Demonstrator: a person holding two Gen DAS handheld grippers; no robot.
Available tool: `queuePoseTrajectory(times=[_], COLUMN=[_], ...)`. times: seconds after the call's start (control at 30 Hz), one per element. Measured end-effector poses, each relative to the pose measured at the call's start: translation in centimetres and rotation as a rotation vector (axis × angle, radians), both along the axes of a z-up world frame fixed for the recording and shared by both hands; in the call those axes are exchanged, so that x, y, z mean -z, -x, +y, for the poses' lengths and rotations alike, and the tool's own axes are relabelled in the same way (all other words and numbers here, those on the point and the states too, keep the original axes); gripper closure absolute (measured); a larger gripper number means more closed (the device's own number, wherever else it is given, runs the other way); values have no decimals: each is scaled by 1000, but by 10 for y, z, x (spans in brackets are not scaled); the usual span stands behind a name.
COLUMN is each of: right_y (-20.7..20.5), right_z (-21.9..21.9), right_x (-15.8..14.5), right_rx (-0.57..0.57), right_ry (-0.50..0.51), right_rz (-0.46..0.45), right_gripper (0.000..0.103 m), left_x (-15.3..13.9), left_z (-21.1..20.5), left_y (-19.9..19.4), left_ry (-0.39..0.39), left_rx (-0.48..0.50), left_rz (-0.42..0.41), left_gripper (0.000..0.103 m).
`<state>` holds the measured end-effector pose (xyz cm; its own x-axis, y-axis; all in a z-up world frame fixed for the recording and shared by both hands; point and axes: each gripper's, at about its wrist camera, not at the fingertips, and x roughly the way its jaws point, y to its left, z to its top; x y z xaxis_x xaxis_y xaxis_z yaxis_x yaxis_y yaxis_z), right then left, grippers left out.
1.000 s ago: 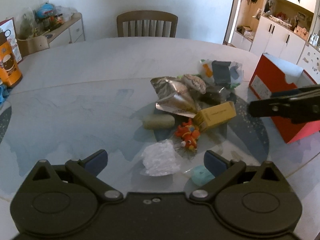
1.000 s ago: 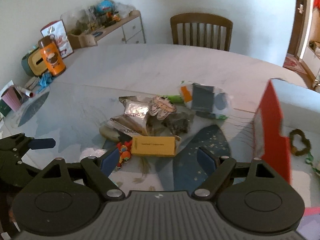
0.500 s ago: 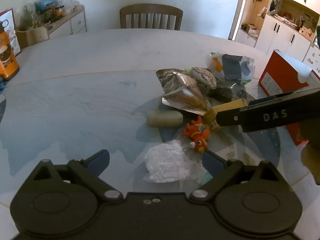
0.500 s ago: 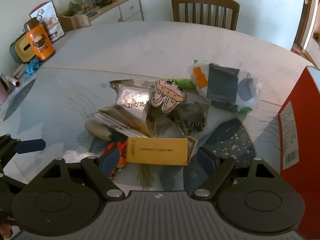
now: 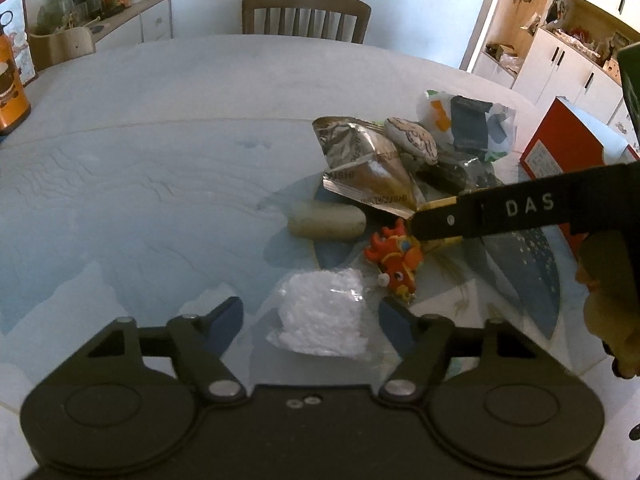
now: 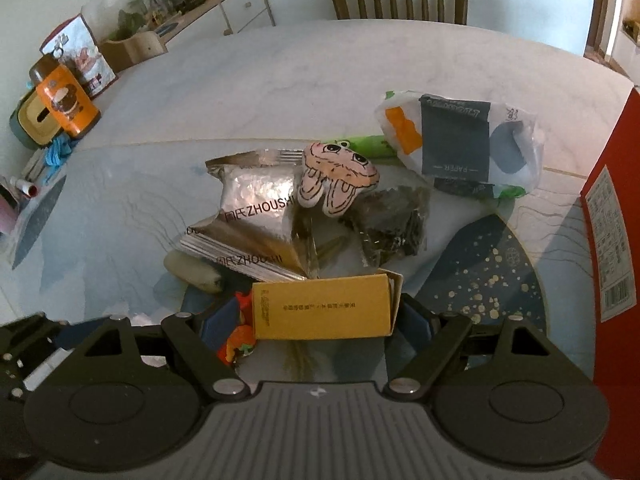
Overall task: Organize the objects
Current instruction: 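Grasp the bubble-wrap bag with the left tool while the right tool grasps the yellow card box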
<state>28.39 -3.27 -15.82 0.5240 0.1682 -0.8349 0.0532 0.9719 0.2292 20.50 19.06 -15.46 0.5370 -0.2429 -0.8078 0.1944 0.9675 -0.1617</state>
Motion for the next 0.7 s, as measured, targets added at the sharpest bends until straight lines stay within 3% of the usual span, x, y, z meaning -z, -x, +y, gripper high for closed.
queuePoseTrajectory(times=[0.13,0.27,0.7], right_y=[-1,0,11], right_z=[0,1,1], right_x=[1,0,-6], right_rx=[-7,-11,-23], right_ry=[-1,11,14], right_rz=[2,1,-21], right_gripper=[19,28,30], left_x=[0,-2,-6], left_z=[-2,-3,-3], left_y=[1,1,1], left_ry=[2,-5,1], left_rx=[8,4,-13], left_rz=[1,-2,2], left_gripper=[44,47,59])
